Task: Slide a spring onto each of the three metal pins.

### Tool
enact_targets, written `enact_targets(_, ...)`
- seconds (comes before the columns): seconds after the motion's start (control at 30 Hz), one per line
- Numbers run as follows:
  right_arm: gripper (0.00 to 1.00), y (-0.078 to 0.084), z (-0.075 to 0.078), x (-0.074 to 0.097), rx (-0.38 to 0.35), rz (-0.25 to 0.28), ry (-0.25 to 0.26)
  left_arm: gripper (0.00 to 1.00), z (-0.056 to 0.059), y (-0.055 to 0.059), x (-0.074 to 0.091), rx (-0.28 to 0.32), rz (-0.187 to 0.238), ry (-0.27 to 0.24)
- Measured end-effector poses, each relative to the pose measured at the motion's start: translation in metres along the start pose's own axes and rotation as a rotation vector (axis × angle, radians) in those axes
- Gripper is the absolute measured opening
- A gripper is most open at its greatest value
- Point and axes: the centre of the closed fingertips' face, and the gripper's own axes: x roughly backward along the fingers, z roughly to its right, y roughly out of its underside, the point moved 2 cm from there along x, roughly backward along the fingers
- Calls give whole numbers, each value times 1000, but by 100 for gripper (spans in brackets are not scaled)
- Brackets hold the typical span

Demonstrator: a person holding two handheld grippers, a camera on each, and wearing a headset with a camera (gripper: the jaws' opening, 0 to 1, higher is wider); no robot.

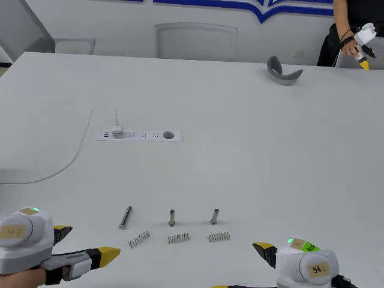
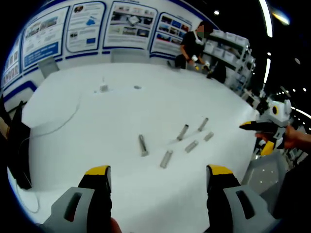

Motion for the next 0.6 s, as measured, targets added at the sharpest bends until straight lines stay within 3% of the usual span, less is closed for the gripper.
enact_targets(0.6, 97, 14, -3, 10, -16, -20, -15, 80, -28, -13, -27, 54, 2, -41)
